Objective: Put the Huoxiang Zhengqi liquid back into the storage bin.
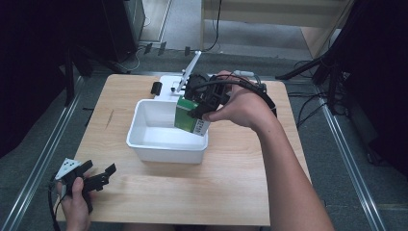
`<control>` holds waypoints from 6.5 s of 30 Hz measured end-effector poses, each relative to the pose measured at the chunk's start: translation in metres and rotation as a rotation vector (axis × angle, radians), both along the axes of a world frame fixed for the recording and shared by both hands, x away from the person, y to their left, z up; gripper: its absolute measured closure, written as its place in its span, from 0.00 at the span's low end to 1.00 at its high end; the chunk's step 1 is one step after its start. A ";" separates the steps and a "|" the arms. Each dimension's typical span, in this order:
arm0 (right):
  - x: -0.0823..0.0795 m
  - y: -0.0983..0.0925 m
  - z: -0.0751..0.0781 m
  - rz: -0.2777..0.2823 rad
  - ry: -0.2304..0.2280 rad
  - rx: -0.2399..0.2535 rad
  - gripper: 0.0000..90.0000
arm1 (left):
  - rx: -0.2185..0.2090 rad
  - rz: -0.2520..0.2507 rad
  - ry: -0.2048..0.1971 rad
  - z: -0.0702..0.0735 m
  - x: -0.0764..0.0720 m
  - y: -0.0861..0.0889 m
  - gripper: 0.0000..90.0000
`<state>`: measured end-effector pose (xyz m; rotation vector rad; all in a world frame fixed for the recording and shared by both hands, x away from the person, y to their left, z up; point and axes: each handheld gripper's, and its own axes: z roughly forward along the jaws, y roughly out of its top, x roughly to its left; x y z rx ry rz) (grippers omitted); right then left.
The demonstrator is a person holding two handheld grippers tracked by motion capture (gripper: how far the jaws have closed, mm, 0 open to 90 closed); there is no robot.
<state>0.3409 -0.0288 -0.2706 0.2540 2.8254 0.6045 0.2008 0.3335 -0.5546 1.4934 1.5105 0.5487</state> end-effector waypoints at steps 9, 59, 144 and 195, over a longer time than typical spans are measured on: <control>0.006 0.004 -0.019 0.020 0.035 -0.014 0.72 | -0.001 0.000 0.000 0.000 0.000 0.000 0.00; 0.029 0.022 -0.119 0.112 0.075 -0.108 0.71 | -0.011 0.004 -0.004 0.000 0.000 0.001 0.00; -0.022 -0.202 -0.195 -0.905 -0.121 0.544 0.00 | 0.001 0.003 -0.003 0.000 0.000 0.000 0.00; -0.106 -0.303 -0.272 -1.063 -0.198 0.601 0.00 | 0.008 0.003 -0.002 0.000 0.000 -0.001 0.00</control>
